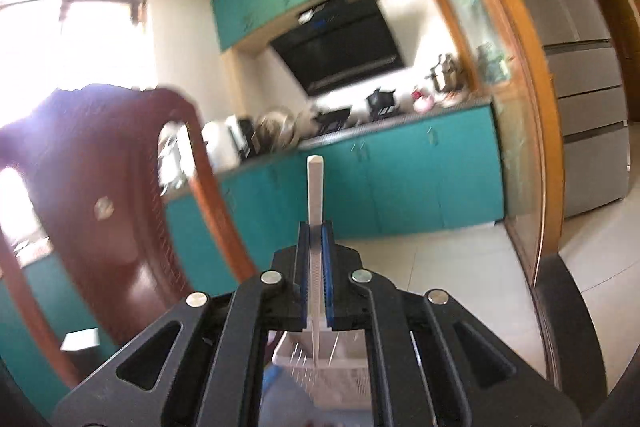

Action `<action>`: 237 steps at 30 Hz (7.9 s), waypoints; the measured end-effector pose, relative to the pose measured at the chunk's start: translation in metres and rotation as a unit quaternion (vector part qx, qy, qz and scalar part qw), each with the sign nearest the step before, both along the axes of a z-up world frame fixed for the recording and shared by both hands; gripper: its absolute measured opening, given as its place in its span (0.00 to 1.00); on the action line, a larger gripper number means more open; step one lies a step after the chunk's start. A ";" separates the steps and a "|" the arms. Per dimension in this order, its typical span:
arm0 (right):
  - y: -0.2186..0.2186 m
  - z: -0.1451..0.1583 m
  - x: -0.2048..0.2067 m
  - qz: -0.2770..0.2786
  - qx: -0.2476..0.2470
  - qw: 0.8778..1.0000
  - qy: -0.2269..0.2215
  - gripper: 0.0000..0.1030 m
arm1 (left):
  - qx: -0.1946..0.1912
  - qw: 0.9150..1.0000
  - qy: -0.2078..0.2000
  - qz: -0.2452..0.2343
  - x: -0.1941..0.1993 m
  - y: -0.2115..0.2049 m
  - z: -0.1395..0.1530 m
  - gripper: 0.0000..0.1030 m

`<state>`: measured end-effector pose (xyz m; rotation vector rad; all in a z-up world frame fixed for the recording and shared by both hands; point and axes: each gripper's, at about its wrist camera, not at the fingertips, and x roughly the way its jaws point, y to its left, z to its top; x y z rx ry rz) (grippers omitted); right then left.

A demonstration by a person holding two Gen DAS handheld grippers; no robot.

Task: Organize utensils
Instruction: 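Raise both chopsticks upright and drop them into the white holder, opening both tools, then grasp a reddish-brown chopstick with the left tool while the right tool grasps a light wooden one, then lift both chopsticks upright and carry them over the white holder, then lower both chopsticks into the holder and open both tools, then grasp a reddish-brown chopstick with the left tool while the right tool grasps a light wooden one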

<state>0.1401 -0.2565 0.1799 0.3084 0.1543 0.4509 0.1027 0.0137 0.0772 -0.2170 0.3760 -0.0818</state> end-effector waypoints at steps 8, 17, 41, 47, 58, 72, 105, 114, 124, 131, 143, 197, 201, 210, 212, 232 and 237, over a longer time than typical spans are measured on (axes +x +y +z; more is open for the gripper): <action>0.030 -0.047 0.060 -0.030 -0.077 0.994 0.068 0.07 | -0.055 0.989 -0.137 0.011 -0.019 0.009 0.077 0.07; 0.061 -0.080 0.063 -0.012 -0.148 0.985 0.089 0.07 | -0.070 0.983 -0.159 0.061 0.011 0.012 0.072 0.07; 0.061 -0.107 0.011 0.098 -0.239 0.949 0.181 0.35 | -0.022 0.995 -0.061 0.081 0.104 -0.004 0.019 0.07; 0.062 -0.189 0.029 0.136 -0.225 0.921 0.288 0.30 | -0.008 0.995 -0.058 0.084 0.105 -0.008 0.016 0.21; 0.094 -0.269 0.042 0.118 -0.278 0.874 0.382 0.22 | -0.018 0.994 -0.056 0.087 0.073 -0.004 0.000 0.27; 0.093 -0.275 0.051 0.093 -0.302 0.871 0.376 0.14 | 0.058 0.985 0.163 0.015 0.088 -0.016 -0.112 0.27; 0.075 -0.270 0.047 0.061 -0.279 0.879 0.382 0.07 | 0.095 0.947 0.306 -0.033 0.111 -0.046 -0.186 0.08; 0.040 -0.178 0.022 0.122 -0.176 0.938 0.272 0.06 | 0.054 0.972 0.227 -0.030 0.094 -0.022 -0.131 0.07; 0.000 -0.041 -0.008 0.132 -0.051 0.983 0.113 0.06 | 0.025 0.990 0.134 -0.046 0.064 -0.012 -0.063 0.07; -0.008 -0.001 -0.004 0.028 0.012 0.999 -0.008 0.06 | 0.004 0.998 0.054 -0.035 0.037 0.003 -0.005 0.07; 0.021 -0.062 0.058 -0.014 -0.070 0.994 0.081 0.06 | -0.085 0.988 -0.127 0.025 0.012 0.031 0.089 0.07; 0.076 -0.266 0.061 0.082 -0.281 0.878 0.379 0.06 | 0.042 0.987 0.157 -0.011 0.067 -0.024 -0.108 0.21; 0.058 -0.266 0.069 0.060 -0.256 0.883 0.389 0.06 | 0.057 0.964 0.257 -0.043 0.085 -0.038 -0.153 0.21; 0.061 -0.270 0.067 0.065 -0.259 0.880 0.392 0.06 | 0.063 0.946 0.309 -0.072 0.090 -0.054 -0.184 0.24; 0.062 -0.270 0.067 0.063 -0.260 0.880 0.394 0.06 | 0.064 0.947 0.305 -0.072 0.089 -0.056 -0.185 0.25; 0.062 -0.273 0.068 0.056 -0.261 0.878 0.398 0.07 | 0.028 0.963 0.262 -0.052 0.075 -0.028 -0.161 0.13; 0.064 -0.274 0.068 0.054 -0.265 0.877 0.397 0.07 | 0.038 0.958 0.281 -0.036 0.077 -0.022 -0.172 0.13</action>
